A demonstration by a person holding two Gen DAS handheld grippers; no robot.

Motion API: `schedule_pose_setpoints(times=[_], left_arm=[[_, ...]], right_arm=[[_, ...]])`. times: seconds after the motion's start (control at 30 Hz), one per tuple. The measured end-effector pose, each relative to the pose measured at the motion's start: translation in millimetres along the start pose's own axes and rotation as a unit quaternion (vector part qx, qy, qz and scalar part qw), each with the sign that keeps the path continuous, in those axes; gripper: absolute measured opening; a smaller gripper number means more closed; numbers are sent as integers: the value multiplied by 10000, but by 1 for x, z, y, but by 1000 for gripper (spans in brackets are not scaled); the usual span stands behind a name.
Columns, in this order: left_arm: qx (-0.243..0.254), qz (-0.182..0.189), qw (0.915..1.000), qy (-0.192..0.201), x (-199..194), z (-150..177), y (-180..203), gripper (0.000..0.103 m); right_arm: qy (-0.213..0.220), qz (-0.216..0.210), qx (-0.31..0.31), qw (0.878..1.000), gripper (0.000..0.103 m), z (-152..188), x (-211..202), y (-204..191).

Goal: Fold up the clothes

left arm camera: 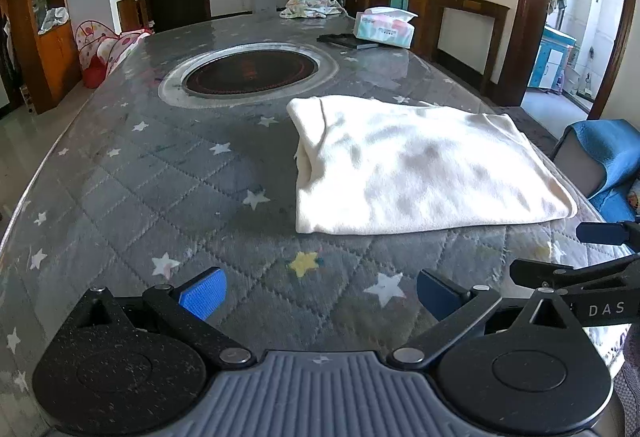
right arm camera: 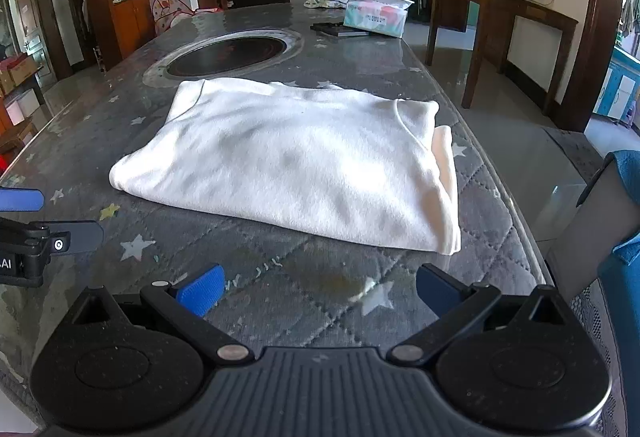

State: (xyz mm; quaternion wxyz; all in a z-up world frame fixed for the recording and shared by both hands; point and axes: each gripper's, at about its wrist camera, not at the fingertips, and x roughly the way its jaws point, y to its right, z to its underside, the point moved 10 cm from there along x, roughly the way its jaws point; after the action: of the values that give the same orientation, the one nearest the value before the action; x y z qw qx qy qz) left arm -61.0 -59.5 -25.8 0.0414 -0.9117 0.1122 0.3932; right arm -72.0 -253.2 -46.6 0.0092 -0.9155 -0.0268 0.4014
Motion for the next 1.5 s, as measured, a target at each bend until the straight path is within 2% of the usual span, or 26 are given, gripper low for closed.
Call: schedule_pose_setpoints(times=[1.5], left_arm=[[-63,-20,9998,-171,5,13,8,103]], right_arm=[[-33,-61,103,9999,103,9,-1,-3]])
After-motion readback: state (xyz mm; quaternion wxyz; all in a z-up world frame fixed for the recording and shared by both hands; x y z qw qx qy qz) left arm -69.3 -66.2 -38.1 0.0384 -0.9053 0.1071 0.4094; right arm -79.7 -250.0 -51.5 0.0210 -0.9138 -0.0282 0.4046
